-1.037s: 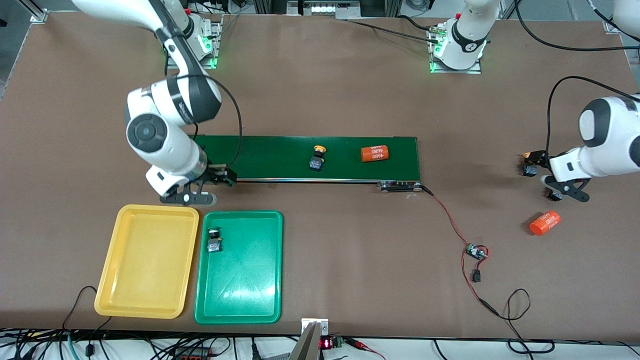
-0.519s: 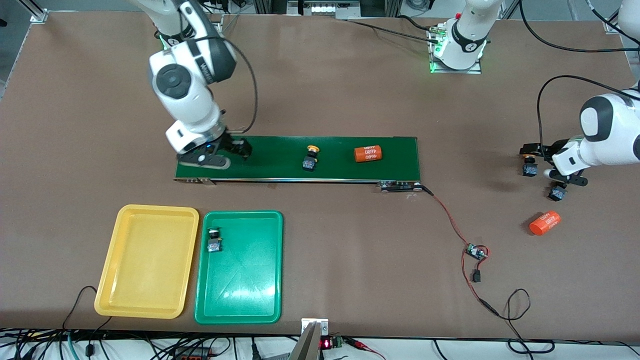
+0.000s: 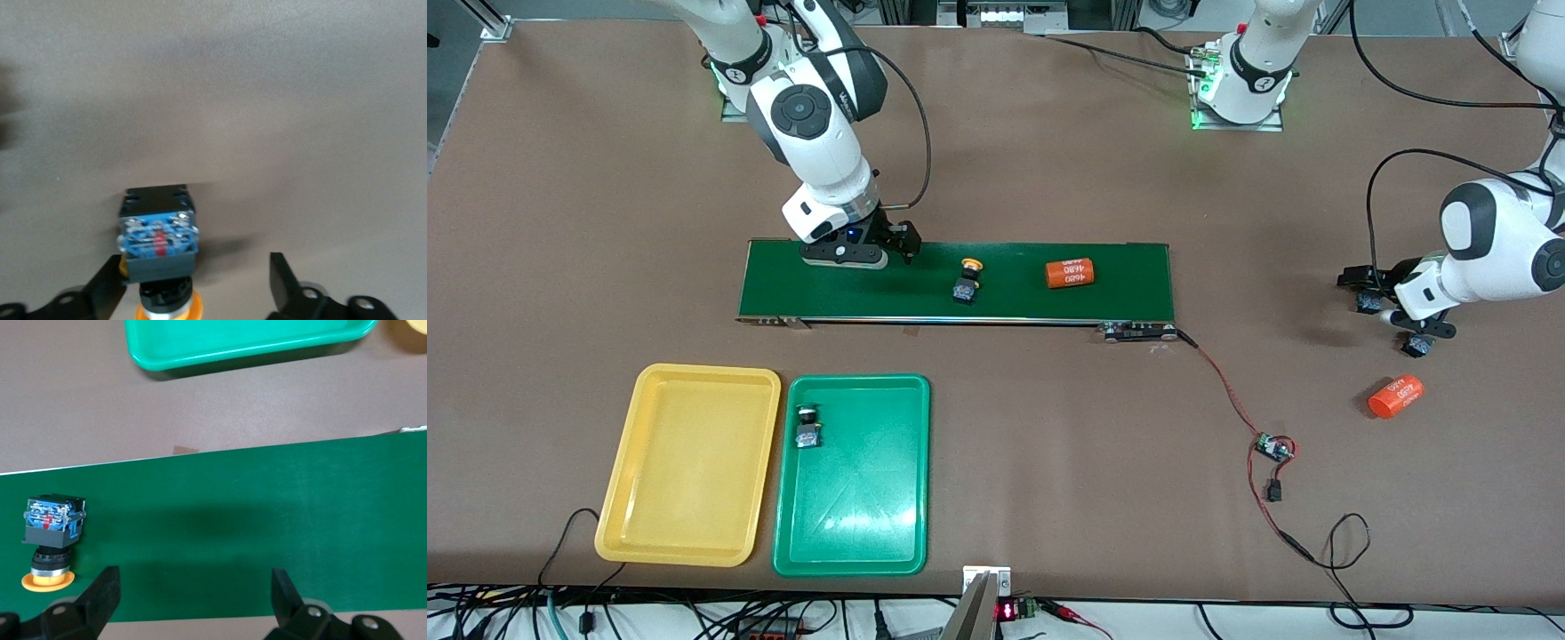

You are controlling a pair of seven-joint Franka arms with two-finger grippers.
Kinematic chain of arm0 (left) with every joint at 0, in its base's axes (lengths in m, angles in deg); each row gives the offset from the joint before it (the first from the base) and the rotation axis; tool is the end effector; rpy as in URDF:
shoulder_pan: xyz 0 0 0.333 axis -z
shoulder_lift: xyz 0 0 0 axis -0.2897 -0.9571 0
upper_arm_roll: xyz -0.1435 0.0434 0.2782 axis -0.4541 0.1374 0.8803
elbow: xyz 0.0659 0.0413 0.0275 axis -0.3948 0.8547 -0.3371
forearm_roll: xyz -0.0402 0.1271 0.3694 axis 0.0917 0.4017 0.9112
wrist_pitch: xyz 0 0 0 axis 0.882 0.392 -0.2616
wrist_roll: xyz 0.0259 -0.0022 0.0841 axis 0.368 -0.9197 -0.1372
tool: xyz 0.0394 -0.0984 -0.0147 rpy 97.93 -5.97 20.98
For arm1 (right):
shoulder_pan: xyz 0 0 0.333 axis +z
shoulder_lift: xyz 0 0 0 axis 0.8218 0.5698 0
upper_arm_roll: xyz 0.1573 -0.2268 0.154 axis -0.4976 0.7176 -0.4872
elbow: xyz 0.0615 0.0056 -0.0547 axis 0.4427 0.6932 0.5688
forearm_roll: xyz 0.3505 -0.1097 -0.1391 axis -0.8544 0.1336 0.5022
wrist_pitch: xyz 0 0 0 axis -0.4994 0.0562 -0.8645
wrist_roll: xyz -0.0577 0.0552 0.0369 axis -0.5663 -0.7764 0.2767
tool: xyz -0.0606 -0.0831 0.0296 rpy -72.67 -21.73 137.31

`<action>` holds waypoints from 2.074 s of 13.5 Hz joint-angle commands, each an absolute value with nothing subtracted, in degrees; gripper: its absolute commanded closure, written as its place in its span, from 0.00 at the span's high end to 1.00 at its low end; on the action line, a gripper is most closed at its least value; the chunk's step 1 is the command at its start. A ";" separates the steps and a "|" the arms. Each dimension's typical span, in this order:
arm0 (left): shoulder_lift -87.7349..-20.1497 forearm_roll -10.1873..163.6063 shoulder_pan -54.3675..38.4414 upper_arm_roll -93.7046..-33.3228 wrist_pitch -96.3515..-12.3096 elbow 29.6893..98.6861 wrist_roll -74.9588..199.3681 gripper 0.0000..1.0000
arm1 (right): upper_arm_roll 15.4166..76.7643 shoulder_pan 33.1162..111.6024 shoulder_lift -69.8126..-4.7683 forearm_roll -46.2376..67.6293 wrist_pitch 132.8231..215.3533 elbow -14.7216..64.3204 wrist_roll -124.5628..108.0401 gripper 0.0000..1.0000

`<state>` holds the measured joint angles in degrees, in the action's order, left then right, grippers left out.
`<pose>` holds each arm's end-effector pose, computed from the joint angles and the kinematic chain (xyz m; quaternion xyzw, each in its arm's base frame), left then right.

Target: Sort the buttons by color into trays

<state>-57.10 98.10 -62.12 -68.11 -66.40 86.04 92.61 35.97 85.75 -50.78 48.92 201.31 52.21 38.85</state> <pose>0.4973 0.2039 0.1667 0.9834 -0.0871 -0.1352 0.0845 0.4587 0.3227 0.3132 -0.9971 0.0528 -0.0437 0.0346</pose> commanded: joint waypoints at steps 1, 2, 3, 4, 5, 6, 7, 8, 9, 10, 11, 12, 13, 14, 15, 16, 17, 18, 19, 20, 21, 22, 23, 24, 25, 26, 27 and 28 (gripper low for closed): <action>-56.80 98.09 -62.37 -68.30 -66.28 85.76 93.09 0.28 | 36.42 86.55 -51.00 49.12 202.52 52.96 39.84 1.00; -56.62 98.09 -62.28 -68.30 -66.10 85.85 93.09 0.10 | 36.42 86.55 -50.91 49.12 202.52 52.96 40.45 1.00; -56.19 98.18 -61.93 -68.39 -65.75 85.77 93.26 0.00 | 36.42 86.64 -50.56 49.12 202.61 52.87 40.97 1.00; -54.79 98.27 -61.40 -68.48 -64.10 85.59 93.26 0.00 | 36.42 86.64 -50.47 49.12 202.61 52.69 41.41 1.00; -53.12 98.27 -59.83 -68.83 -61.30 85.07 93.26 0.00 | 36.42 86.64 -50.30 49.12 202.70 52.60 41.51 1.00; -50.50 98.10 -56.94 -69.00 -59.01 84.02 92.48 0.00 | 36.42 86.55 -50.03 49.12 202.96 52.43 41.51 1.00; -48.12 97.57 -54.31 -69.18 -57.50 83.92 92.21 0.00 | 36.42 86.38 -49.77 49.12 204.00 52.34 41.51 1.00; -45.92 97.48 -51.49 -69.18 -56.79 83.92 91.34 0.00 | 36.42 86.37 -49.33 49.04 205.06 52.34 41.59 1.00; -44.25 96.78 -48.94 -69.27 -55.39 83.92 90.90 0.00 | 36.42 86.46 -49.07 49.04 205.77 52.34 41.68 1.00; -43.19 93.47 -46.39 -69.36 -53.03 83.83 90.80 0.00 | 36.42 86.46 -48.80 49.04 206.03 52.17 41.68 1.00; -42.39 87.17 -43.15 -69.27 -50.92 82.87 90.02 0.00 | 36.42 86.46 -48.45 49.04 206.04 51.90 41.68 1.00; -42.04 84.58 -40.59 -69.27 -50.29 82.26 88.36 0.00 | 36.42 86.46 -48.28 49.04 206.04 51.64 41.68 1.00; -41.51 84.47 -38.22 -69.27 -50.28 82.25 85.99 0.00 | 36.42 86.55 -48.01 49.04 206.12 51.46 41.86 1.00; -41.50 84.04 -36.28 -69.27 -50.20 82.25 84.14 0.00 | 36.42 86.64 -47.92 49.04 206.21 51.46 41.86 1.00; -41.50 83.68 -34.00 -69.27 -50.19 82.25 82.65 0.00 | 36.42 86.64 -47.84 49.04 206.47 51.46 41.86 1.00; -41.59 83.59 -31.89 -69.27 -50.28 82.25 81.32 0.00 | 36.42 86.55 -47.66 49.04 206.56 51.46 41.86 1.00; -41.68 82.46 -29.95 -69.36 -50.46 82.16 79.66 0.00 | 36.42 86.64 -46.96 49.04 206.56 50.59 41.68 1.00; -41.85 79.40 -29.06 -69.27 -50.89 82.16 77.64 0.00 | 36.42 86.72 -46.17 49.04 206.56 49.89 41.86 1.00; -41.86 77.29 -28.36 -69.27 -51.16 82.07 76.32 0.00 | 36.42 86.73 -45.90 49.04 206.56 49.27 41.86 1.00; -42.12 76.66 -27.13 -69.27 -51.86 81.38 75.26 0.00 | 36.42 86.73 -45.55 49.04 206.56 49.00 41.86 1.00; -42.82 76.56 -25.99 -69.27 -53.08 81.37 74.03 0.00 | 36.42 86.73 -45.38 49.04 206.56 49.00 41.86 1.00; -43.52 76.56 -25.11 -69.27 -54.14 81.37 72.89 0.00 | 36.42 86.64 -45.11 49.04 206.65 49.00 41.86 1.00; -44.22 76.47 -23.79 -69.27 -55.19 81.37 71.31 0.00 | 36.42 86.64 -44.50 49.04 207.09 48.83 41.86 1.00; -44.75 76.56 -22.48 -69.27 -56.51 81.37 69.12 0.00 | 36.42 86.64 -43.45 49.04 207.87 48.22 41.86 1.00; -45.28 76.47 -20.98 -69.27 -57.74 81.46 67.18 0.00 | 36.42 86.64 -42.22 49.04 208.84 47.60 41.86 1.00; -46.15 76.47 -19.92 -69.27 -58.80 81.37 65.51 0.00 | 36.51 86.64 -40.64 49.04 209.98 46.90 41.86 1.00; -47.03 76.47 -18.87 -69.27 -60.37 81.37 64.10 0.00 | 36.51 86.64 -39.50 49.12 211.12 46.37 41.86 1.00; -47.56 76.47 -17.81 -69.27 -61.52 81.37 62.43 0.00 | 36.51 86.64 -38.53 49.12 212.09 46.02 41.68 1.00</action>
<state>-45.83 77.70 -20.22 -70.04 -59.83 82.57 65.14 36.18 86.16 -41.66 48.92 210.14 48.32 40.89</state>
